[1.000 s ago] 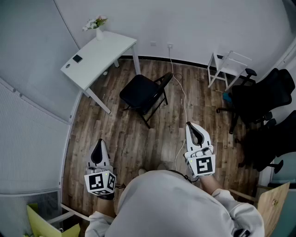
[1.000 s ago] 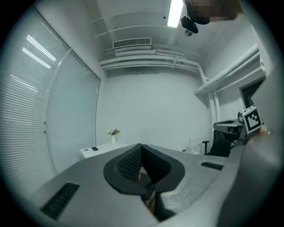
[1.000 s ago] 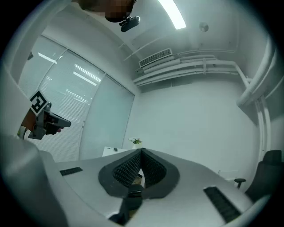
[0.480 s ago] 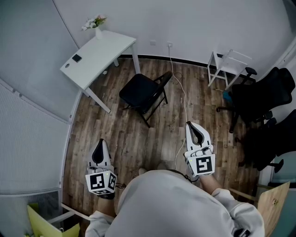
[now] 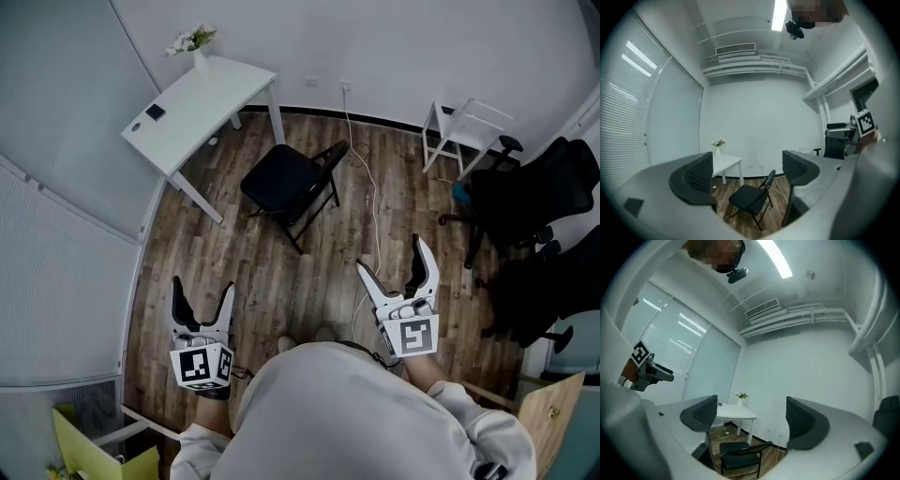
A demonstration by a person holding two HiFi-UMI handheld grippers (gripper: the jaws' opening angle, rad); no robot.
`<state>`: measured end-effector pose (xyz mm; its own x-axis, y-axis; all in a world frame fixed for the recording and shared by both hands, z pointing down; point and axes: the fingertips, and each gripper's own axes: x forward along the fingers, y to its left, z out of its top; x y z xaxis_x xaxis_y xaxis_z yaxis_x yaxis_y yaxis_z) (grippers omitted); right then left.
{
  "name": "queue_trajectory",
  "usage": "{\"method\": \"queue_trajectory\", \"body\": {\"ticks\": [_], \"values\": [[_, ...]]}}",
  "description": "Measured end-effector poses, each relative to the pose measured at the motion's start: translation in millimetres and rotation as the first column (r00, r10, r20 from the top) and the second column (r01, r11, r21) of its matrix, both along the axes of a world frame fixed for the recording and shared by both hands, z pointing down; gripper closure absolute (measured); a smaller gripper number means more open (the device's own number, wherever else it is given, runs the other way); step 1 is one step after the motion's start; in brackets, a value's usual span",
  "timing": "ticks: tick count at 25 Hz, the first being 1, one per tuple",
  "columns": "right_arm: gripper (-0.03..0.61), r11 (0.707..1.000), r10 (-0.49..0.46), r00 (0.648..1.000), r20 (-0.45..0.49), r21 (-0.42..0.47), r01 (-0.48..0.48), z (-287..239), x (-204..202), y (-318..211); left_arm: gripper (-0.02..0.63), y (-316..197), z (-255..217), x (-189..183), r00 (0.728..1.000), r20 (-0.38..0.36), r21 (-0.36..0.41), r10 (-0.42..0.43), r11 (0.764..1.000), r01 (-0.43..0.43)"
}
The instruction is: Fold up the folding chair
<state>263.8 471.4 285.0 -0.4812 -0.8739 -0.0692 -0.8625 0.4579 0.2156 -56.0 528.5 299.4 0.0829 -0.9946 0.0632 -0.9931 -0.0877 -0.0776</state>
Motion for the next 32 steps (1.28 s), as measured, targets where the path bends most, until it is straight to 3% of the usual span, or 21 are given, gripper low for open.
{"method": "queue_trajectory", "body": {"ticks": [11,19,32], "values": [[0.144,0.998,-0.056,0.998,0.012,-0.019,0.056,18,-13,-26,0.163,-4,25,-7,0.999,-0.01,-0.064,-0.049,0.997,0.049],[0.146,0.998,-0.052,0.999,-0.007,-0.019,0.052,23,-63,-79,0.163,-71,42,-50,0.999,-0.042,-0.074,-0.01,0.997,0.007],[0.146,0.989,0.137,0.991,-0.012,-0.058,-0.137,22,-172,-183,0.164,-222,52,-179,0.986,-0.063,-0.116,0.157,0.98,-0.164]]}}
